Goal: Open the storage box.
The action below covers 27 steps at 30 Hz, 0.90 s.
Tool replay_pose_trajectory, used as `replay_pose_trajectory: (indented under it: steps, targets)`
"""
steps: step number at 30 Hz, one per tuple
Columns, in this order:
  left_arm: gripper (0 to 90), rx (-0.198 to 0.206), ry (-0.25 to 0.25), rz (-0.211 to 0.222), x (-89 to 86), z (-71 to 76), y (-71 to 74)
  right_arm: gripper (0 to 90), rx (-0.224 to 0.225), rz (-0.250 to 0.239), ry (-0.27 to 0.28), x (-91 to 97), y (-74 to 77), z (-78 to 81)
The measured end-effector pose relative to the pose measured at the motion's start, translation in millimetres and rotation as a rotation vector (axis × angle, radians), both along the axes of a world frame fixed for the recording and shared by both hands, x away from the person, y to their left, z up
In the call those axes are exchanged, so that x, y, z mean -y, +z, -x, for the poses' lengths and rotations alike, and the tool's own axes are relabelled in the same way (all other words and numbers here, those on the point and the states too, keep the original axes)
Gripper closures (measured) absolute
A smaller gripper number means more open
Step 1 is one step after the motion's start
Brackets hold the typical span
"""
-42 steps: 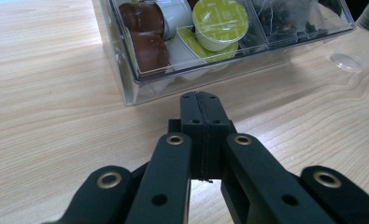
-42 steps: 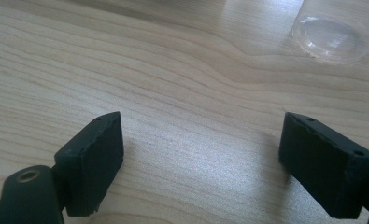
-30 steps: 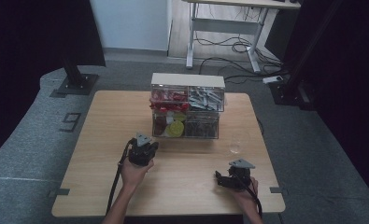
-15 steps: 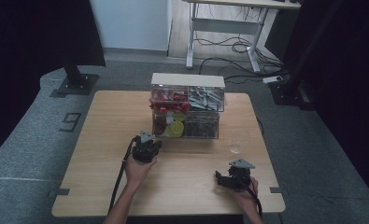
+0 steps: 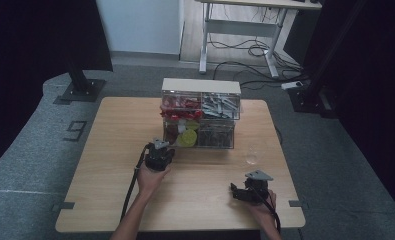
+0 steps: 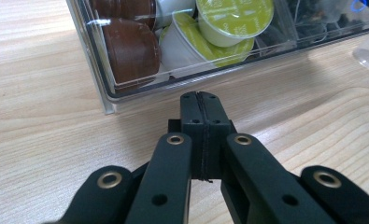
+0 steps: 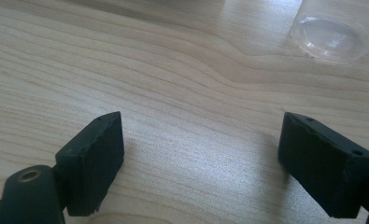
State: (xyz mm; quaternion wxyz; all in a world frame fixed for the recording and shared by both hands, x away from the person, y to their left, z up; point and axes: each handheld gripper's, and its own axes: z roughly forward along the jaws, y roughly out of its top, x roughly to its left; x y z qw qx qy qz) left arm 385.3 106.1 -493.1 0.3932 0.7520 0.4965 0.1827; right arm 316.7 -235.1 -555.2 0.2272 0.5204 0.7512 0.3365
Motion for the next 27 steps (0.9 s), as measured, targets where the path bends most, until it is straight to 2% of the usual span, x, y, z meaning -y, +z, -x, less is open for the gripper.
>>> replay_pose_trajectory:
  steps: [10, 14, 27]
  targets:
    - [90.0, -0.033, 0.000, -0.006, 3.7, -10.3, -10.2, 14.7, 0.000, -0.001, 0.000, 0.0, 0.0, 0.0]
    - [90.0, -0.033, 0.006, -0.013, 5.6, -14.6, -11.5, 14.7, 0.000, -0.001, 0.000, 0.0, 0.0, 0.0]
    - [90.0, -0.031, 0.007, 0.000, 6.1, -14.6, -6.1, 15.0, 0.000, -0.001, 0.001, 0.0, 0.0, 0.1]
